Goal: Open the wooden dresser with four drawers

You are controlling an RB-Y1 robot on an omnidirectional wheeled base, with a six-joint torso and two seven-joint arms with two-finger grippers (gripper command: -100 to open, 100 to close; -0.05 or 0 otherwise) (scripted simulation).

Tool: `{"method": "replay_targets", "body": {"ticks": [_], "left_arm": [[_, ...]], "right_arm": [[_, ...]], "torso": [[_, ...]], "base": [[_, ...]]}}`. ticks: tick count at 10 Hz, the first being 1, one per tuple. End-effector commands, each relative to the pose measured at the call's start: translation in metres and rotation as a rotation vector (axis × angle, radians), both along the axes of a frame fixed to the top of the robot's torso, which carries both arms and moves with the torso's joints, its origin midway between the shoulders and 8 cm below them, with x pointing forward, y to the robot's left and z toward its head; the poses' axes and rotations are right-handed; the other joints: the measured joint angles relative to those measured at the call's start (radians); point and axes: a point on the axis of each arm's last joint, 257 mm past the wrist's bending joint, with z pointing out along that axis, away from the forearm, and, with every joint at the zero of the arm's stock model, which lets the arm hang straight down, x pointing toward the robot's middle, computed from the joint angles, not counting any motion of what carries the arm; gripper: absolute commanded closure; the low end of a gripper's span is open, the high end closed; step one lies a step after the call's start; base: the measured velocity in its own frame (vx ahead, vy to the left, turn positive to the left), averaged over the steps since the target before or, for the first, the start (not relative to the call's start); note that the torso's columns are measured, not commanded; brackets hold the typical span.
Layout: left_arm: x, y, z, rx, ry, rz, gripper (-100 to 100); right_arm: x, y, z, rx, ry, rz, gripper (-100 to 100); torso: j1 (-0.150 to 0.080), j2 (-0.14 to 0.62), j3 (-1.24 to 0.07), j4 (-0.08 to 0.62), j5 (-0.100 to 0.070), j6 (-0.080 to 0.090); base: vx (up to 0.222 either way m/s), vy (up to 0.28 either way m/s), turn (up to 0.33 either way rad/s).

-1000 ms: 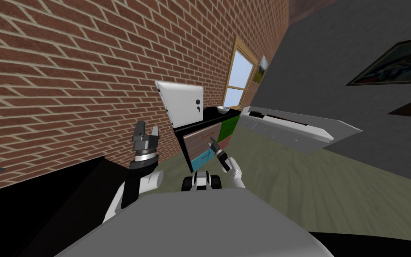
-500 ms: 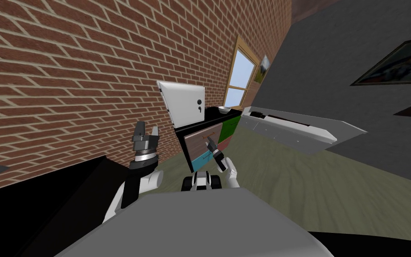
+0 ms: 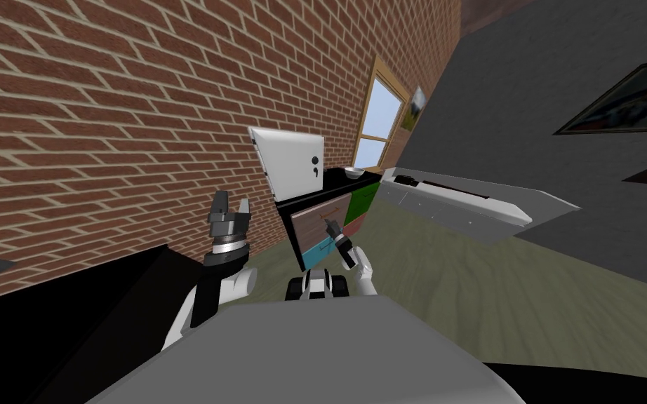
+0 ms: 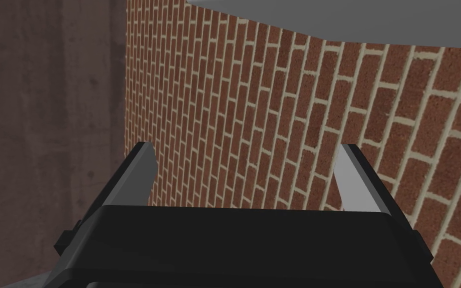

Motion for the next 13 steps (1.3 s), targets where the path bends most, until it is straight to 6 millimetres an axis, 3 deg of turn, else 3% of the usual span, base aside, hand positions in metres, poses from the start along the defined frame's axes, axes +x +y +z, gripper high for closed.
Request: {"method": "replay_targets", "body": {"ticks": [1, 5, 6, 13], "left_arm": [[0.000, 0.000, 0.000, 0.000, 0.000, 0.000, 0], [0.000, 0.000, 0.000, 0.000, 0.000, 0.000, 0], [0.000, 0.000, 0.000, 0.000, 0.000, 0.000, 0], [0.000, 0.000, 0.000, 0.000, 0.000, 0.000, 0]], "right_arm": [[0.003, 0.000, 0.004, -0.001, -0.001, 0.005, 100], [0.006, 0.001, 0.010, -0.002, -0.003, 0.011, 100], [0.006, -0.008, 0.005, -0.033, -0.001, 0.011, -100], [0.014, -0.049, -0.010, -0.154, 0.013, -0.002, -100]], "torso": [[-0.001, 0.002, 0.001, 0.000, 0.000, 0.000], [0.001, 0.000, 0.000, 0.000, 0.001, 0.000], [0.004, -0.006, -0.003, -0.002, 0.001, 0.000], [0.001, 0.000, 0.000, 0.000, 0.000, 0.000]], "base": [[-0.120, -0.083, -0.009], [-0.150, -0.077, 0.000], [-0.019, -0.008, 0.002], [0.026, 0.016, 0.008]]}}
